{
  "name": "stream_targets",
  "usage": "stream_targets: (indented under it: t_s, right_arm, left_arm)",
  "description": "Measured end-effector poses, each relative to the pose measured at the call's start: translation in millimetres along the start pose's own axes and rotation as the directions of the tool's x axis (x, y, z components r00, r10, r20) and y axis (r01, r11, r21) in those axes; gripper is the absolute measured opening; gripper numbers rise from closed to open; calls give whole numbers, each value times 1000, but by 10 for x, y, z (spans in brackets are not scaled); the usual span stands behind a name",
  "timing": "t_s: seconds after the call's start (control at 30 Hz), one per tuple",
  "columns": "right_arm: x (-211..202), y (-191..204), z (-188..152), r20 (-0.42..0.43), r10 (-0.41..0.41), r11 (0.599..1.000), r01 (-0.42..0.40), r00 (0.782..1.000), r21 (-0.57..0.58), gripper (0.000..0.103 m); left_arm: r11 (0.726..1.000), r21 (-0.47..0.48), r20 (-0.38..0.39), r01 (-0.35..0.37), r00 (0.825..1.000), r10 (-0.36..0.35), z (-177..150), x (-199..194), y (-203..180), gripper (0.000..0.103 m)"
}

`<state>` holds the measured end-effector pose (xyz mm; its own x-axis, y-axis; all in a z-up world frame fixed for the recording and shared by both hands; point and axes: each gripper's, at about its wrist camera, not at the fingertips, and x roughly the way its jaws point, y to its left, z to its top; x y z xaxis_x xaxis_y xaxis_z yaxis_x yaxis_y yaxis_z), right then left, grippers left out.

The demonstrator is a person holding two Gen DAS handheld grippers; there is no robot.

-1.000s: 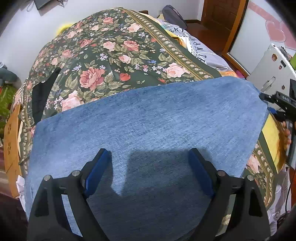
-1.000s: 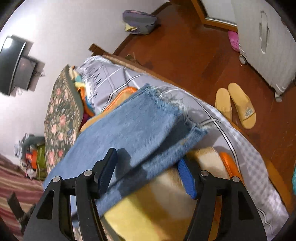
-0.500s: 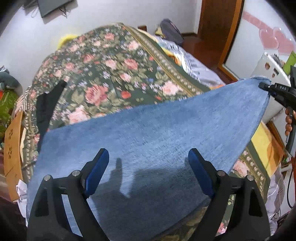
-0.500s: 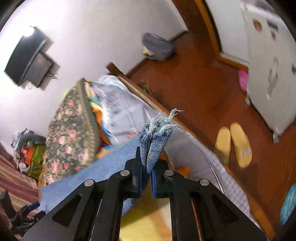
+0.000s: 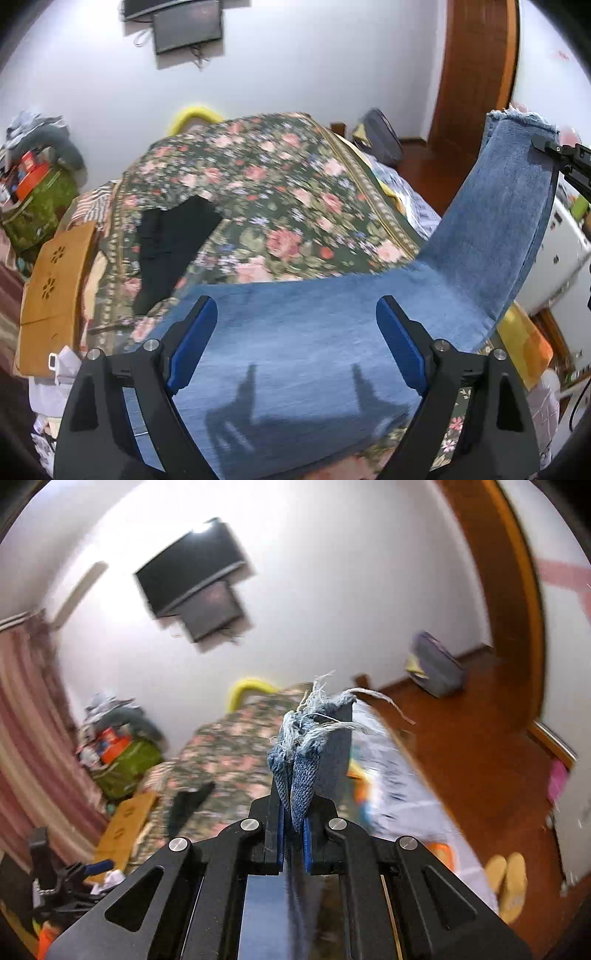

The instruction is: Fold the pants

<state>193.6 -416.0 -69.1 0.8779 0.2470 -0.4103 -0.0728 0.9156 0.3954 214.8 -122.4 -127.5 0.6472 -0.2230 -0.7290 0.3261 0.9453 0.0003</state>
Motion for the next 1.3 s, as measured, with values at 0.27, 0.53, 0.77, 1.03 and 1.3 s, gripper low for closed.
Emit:
stream_targets:
  t_s: [0.27,0.53,0.77,1.03,1.3]
  right_arm:
    - [512,897,-289,-90,120,984,-130,989,-118,6]
    - [1129,1436,-1001,-320,200,954,-259,926,-153,6]
    - [1457,1698,-1680,-525,196,919,-343,828,-197,7]
    - [1389,1781,-1974,-632,189,898,-392,752,-197,30]
    - [1008,1528,-1507,-525,230,903,-380,819,-198,42]
  left_arm:
    - [995,-98,58,-16,998,22,-155,-340,588,91]
    - [983,-172,43,-57,997,66,-442,-485,1036,92]
    - [974,-207,-2,-93,996,94,-648,-445,1225,92]
    - [975,-196,-19,-106,994,105,-632,-381,1172,92]
    - [988,-132,7,-84,996,86,-353,-350,886,92]
